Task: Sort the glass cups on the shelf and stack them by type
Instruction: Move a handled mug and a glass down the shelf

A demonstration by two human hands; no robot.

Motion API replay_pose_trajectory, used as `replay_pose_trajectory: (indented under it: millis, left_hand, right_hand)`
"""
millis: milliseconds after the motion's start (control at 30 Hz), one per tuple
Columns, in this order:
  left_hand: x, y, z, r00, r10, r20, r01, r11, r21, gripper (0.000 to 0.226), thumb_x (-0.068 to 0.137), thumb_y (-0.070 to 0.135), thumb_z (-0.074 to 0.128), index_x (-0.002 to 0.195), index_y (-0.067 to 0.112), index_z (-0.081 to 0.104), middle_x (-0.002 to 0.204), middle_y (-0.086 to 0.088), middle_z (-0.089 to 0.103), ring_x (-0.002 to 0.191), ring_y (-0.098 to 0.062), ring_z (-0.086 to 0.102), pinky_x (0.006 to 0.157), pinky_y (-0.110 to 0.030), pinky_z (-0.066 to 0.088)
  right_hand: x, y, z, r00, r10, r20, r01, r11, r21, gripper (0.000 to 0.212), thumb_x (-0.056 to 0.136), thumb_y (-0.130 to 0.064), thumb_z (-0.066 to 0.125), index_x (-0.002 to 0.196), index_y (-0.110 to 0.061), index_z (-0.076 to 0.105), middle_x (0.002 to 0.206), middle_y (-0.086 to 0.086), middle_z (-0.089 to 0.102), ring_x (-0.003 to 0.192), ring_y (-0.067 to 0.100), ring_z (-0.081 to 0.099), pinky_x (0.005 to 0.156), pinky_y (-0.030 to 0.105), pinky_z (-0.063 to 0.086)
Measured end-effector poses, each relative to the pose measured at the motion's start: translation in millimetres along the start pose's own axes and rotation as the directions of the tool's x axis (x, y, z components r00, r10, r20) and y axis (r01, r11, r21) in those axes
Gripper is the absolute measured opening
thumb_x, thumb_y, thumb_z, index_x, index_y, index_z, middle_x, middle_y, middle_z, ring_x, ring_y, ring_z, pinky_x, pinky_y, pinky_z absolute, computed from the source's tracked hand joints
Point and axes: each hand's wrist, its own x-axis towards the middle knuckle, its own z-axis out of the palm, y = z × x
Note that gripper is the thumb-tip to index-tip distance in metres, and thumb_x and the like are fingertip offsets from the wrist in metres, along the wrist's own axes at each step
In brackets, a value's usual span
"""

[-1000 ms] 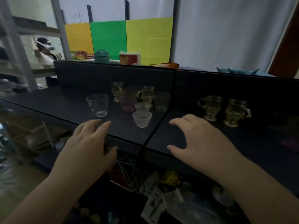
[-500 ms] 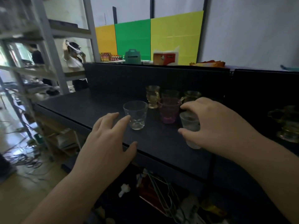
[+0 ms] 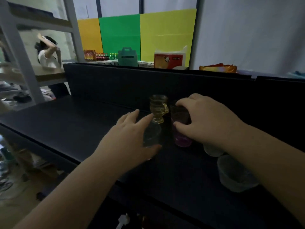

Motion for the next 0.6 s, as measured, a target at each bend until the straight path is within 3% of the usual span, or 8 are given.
replay_pose_trajectory:
  millis: [133,333,600]
  left_hand:
    - [21.0,-28.0,7.0,0.998,0.065,-0.004,-0.065,0.998,-0.010,0.080,0.078,0.064,0.054,0.148,0.046,0.018,0.155,0.010,0.025,0.135,-0.018,0.031,0.105,-0.038,0.037]
    - [55.9,-92.2,5.9,0.997,0.083,0.006,-0.082,0.996,-0.046,0.078,0.075,0.065,0.050,0.146,0.046,0.025,0.145,0.015,0.035,0.122,-0.016,0.040,0.095,-0.036,0.044]
    - [88.3,-138.5,3.5,0.979,0.193,0.065,-0.187,0.978,-0.089,0.078,0.077,0.066,0.055,0.144,0.049,0.020,0.147,0.014,0.031,0.124,-0.016,0.038,0.094,-0.035,0.044]
  right_hand:
    - [27.4,-16.7,13.9,0.998,0.042,0.044,-0.041,0.999,-0.025,0.053,0.086,-0.056,0.060,0.132,-0.032,0.053,0.115,-0.005,0.053,0.103,0.014,0.053,0.082,0.033,0.051]
    - [90.2,-36.1,28.3,0.984,0.161,0.078,-0.157,0.986,-0.051,0.052,0.084,-0.053,0.061,0.130,-0.029,0.054,0.114,-0.001,0.052,0.099,0.018,0.054,0.080,0.036,0.052]
    - [163.9,-46.6,66.2,0.889,0.394,0.235,-0.343,0.911,-0.229,0.085,0.080,-0.064,0.064,0.151,-0.027,0.034,0.143,0.011,0.043,0.120,0.031,0.052,0.088,0.040,0.051]
